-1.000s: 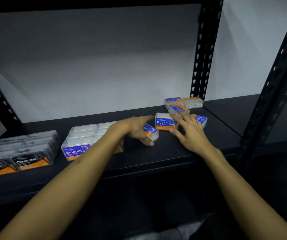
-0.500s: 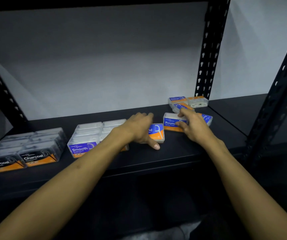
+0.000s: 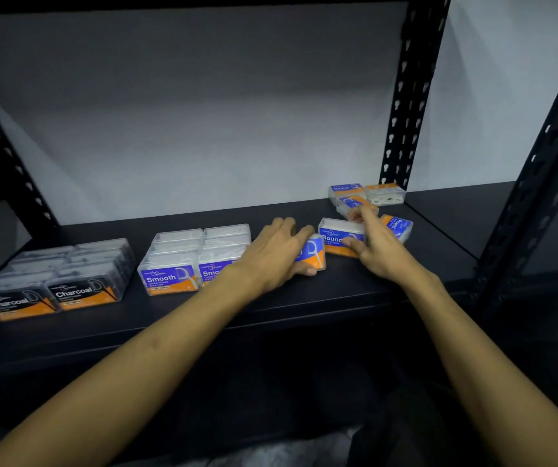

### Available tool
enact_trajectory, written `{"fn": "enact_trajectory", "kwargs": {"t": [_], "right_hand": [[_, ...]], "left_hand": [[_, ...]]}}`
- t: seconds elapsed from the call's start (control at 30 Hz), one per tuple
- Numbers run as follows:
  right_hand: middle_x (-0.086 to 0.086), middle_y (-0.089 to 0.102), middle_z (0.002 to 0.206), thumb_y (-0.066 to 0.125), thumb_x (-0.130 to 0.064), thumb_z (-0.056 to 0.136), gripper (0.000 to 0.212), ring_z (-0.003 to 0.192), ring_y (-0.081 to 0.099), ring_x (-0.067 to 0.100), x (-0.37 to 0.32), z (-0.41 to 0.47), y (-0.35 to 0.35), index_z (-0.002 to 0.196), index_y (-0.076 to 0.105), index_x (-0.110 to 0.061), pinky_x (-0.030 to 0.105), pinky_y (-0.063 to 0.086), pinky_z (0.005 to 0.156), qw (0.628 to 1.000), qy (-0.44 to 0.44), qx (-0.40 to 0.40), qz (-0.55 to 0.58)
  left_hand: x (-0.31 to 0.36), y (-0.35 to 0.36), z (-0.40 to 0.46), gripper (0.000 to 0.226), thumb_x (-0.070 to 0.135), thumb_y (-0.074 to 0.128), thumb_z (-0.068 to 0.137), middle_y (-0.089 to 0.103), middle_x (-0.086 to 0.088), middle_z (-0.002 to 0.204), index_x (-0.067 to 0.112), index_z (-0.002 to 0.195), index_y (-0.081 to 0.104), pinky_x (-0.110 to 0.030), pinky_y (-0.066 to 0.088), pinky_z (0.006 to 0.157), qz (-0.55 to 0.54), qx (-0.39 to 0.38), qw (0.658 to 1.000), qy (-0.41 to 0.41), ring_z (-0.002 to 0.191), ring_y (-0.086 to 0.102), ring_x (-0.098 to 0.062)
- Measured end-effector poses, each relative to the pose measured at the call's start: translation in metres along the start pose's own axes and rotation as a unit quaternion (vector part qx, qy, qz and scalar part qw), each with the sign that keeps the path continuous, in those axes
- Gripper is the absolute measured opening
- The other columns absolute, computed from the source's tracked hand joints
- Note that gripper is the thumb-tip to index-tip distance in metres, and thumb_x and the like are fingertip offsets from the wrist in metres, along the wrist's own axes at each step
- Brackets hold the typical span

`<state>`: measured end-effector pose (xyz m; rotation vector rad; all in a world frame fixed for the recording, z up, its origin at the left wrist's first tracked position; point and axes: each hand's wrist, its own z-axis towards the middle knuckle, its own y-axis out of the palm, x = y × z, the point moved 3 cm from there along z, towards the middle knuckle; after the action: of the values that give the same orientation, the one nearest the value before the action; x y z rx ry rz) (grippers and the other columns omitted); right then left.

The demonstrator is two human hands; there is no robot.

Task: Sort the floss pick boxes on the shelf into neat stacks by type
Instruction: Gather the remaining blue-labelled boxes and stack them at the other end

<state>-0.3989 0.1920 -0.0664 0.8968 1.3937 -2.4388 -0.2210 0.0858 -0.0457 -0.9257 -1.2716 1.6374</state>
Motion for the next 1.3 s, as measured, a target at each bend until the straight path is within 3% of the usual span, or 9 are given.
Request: {"fn": "enact_trajectory", "kwargs": {"t": [0.07,0.17,0.4,0.6,0.7,0.87,1.07,1.3], "right_hand": [[-0.008,0.044,0.131,0.062,-0.019,0.095,0.043,0.118,0.046,0.011,0.005,-0.002,0.004,0.135,0.045,-0.019,0.026,0.038,0.093,1.0,-0.003,-0.007,0.028],[-0.002,0.052,0.134,0.066,-0.018,0.093,0.041,0.122,0.052,0.014,0.016,-0.004,0.008,0.132,0.054,-0.021,0.036,0.046,0.103,0.993,0.003,0.007,0.12],[0.005,0.065,0.12,0.073,-0.012,0.087,0.036,0.111,0.064,0.019,0.022,-0.009,0.006,0.121,0.061,-0.014,0.037,0.054,0.095,0.959,0.027,-0.024,0.282],[0.011,0.067,0.114,0.073,-0.005,0.079,0.041,0.106,0.067,0.021,0.026,-0.013,-0.001,0.118,0.062,-0.008,0.028,0.056,0.086,0.891,0.059,-0.089,0.442],[0.013,0.067,0.115,0.073,-0.006,0.077,0.043,0.107,0.067,0.021,0.027,-0.014,-0.002,0.118,0.062,-0.009,0.029,0.056,0.088,0.884,0.054,-0.108,0.452],[0.011,0.066,0.118,0.074,-0.007,0.078,0.041,0.11,0.066,0.021,0.027,-0.013,0.0,0.117,0.064,-0.013,0.027,0.055,0.084,0.884,0.05,-0.119,0.45],[0.014,0.067,0.118,0.074,-0.008,0.08,0.045,0.11,0.066,0.022,0.028,-0.013,0.001,0.123,0.06,-0.007,0.03,0.055,0.089,0.879,0.065,-0.149,0.449],[0.013,0.069,0.112,0.079,-0.013,0.078,0.042,0.102,0.067,0.02,0.024,-0.014,0.002,0.116,0.06,-0.011,0.036,0.056,0.091,0.928,0.045,-0.136,0.345]], "left_hand": [[0.006,-0.001,0.0,0.077,0.055,0.069,0.084,0.046,-0.01,0.129,0.016,0.144,0.04,-0.035,0.038,0.092,0.018,-0.002,1.0,0.003,0.117,0.045,-0.026],[0.009,0.0,0.0,0.07,0.05,0.073,0.083,0.05,-0.009,0.127,0.014,0.136,0.044,-0.036,0.04,0.091,-0.008,-0.02,1.0,-0.017,0.116,0.049,-0.027],[0.007,-0.01,0.013,0.074,0.069,0.067,0.077,0.061,-0.006,0.125,0.018,0.128,0.051,-0.042,0.047,0.094,-0.069,-0.025,0.996,-0.048,0.114,0.056,-0.027],[0.005,-0.007,0.026,0.048,0.051,0.066,0.089,0.066,-0.002,0.126,0.021,0.126,0.061,-0.037,0.046,0.097,-0.149,-0.068,0.986,-0.029,0.115,0.059,-0.024],[0.004,-0.001,0.026,0.045,0.05,0.065,0.09,0.066,-0.001,0.125,0.021,0.124,0.062,-0.037,0.045,0.098,-0.153,-0.061,0.986,-0.028,0.113,0.06,-0.025],[0.0,0.005,0.026,0.057,0.065,0.059,0.083,0.068,-0.001,0.118,0.024,0.122,0.062,-0.044,0.05,0.094,-0.147,-0.053,0.987,-0.035,0.107,0.061,-0.025],[-0.002,0.007,0.024,0.05,0.059,0.063,0.086,0.066,-0.001,0.12,0.024,0.122,0.059,-0.048,0.051,0.092,-0.159,-0.068,0.984,-0.041,0.106,0.059,-0.024],[0.005,0.002,0.018,0.048,0.055,0.059,0.092,0.065,0.005,0.129,0.033,0.134,0.055,-0.043,0.048,0.095,-0.147,-0.051,0.988,-0.022,0.116,0.059,-0.023]]}}
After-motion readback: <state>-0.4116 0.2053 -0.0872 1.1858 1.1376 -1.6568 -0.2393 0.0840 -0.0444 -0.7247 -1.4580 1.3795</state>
